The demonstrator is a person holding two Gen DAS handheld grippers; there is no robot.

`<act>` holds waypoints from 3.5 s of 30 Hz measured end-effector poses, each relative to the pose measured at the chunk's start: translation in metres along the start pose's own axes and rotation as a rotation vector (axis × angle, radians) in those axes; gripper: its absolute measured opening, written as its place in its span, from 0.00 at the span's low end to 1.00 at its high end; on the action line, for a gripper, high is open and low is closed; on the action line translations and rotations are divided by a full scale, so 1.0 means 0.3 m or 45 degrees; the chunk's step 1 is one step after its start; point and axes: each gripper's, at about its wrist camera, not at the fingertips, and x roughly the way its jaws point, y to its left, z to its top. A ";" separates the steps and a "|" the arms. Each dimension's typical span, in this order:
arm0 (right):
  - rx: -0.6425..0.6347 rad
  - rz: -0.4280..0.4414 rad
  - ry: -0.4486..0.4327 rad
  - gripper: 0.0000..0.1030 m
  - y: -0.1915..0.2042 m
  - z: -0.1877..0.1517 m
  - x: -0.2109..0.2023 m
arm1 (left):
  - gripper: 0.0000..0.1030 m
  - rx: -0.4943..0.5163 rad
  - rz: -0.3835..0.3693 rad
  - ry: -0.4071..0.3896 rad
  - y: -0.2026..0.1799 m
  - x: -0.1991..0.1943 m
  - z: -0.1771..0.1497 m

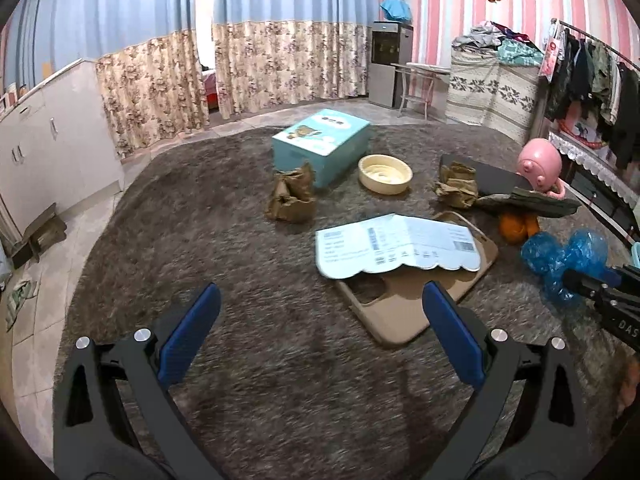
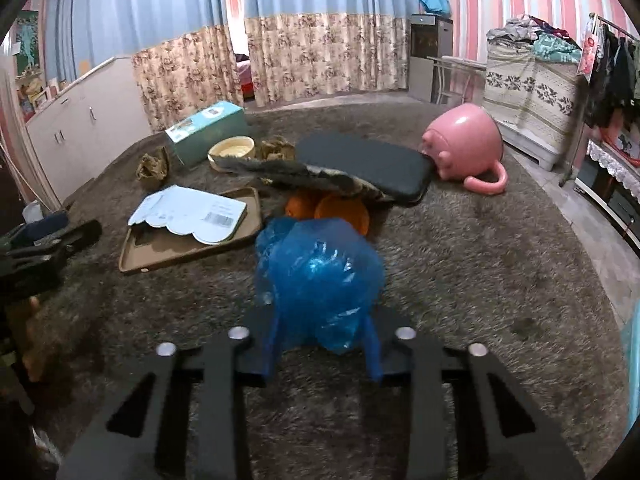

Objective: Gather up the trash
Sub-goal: 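Move both tools back over the rug toward the blue plastic bag, then grasp the blue plastic bag with the right tool while the left tool grasps the white paper slip, then carry the blue bag and white paper slip over the light-blue basket with both tools, then open the left tool to drop the paper slip while the right tool drops the blue bag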

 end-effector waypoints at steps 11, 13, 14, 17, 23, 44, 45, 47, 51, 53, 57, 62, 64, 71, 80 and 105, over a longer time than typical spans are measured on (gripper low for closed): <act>0.163 -0.119 -0.085 0.28 -0.225 0.009 -0.138 | 0.83 0.117 -0.004 0.121 -0.111 0.121 0.007; 0.203 -0.139 -0.082 0.28 -0.271 0.003 -0.145 | 0.77 0.139 0.002 0.156 -0.124 0.153 0.006; 0.221 -0.148 -0.083 0.28 -0.293 0.000 -0.149 | 0.74 0.149 -0.007 0.167 -0.130 0.164 0.008; 0.246 -0.162 -0.089 0.28 -0.322 -0.005 -0.160 | 0.71 0.181 -0.007 0.171 -0.147 0.183 0.020; 0.249 -0.193 -0.076 0.28 -0.347 -0.015 -0.161 | 0.67 0.218 -0.009 0.130 -0.178 0.194 0.069; 0.335 -0.253 -0.135 0.28 -0.470 -0.039 -0.248 | 0.00 0.274 -0.039 0.044 -0.176 0.144 0.175; 0.342 -0.258 -0.141 0.28 -0.479 -0.041 -0.257 | 0.00 0.272 -0.036 0.031 -0.177 0.129 0.179; 0.351 -0.266 -0.149 0.28 -0.491 -0.045 -0.268 | 0.00 0.264 -0.043 -0.004 -0.182 0.090 0.196; 0.370 -0.290 -0.167 0.28 -0.528 -0.058 -0.300 | 0.00 0.254 -0.052 -0.071 -0.206 0.014 0.240; 0.391 -0.294 -0.177 0.28 -0.552 -0.065 -0.317 | 0.00 0.237 -0.075 -0.091 -0.221 -0.015 0.263; 0.441 -0.329 -0.216 0.28 -0.624 -0.086 -0.380 | 0.00 0.233 -0.113 -0.134 -0.302 -0.068 0.298; 0.529 -0.413 -0.258 0.28 -0.726 -0.127 -0.463 | 0.00 0.263 -0.218 -0.174 -0.493 -0.122 0.317; 0.550 -0.469 -0.271 0.28 -0.765 -0.139 -0.498 | 0.00 0.275 -0.271 -0.184 -0.565 -0.138 0.316; 0.651 -0.687 -0.300 0.28 -0.932 -0.219 -0.623 | 0.00 0.372 -0.477 -0.177 -0.894 -0.188 0.266; 0.762 -0.847 -0.289 0.28 -1.097 -0.314 -0.705 | 0.00 0.537 -0.699 -0.141 -1.284 -0.241 0.127; 0.893 -0.891 -0.236 0.28 -1.233 -0.424 -0.701 | 0.45 0.730 -0.930 0.006 -1.775 -0.160 -0.090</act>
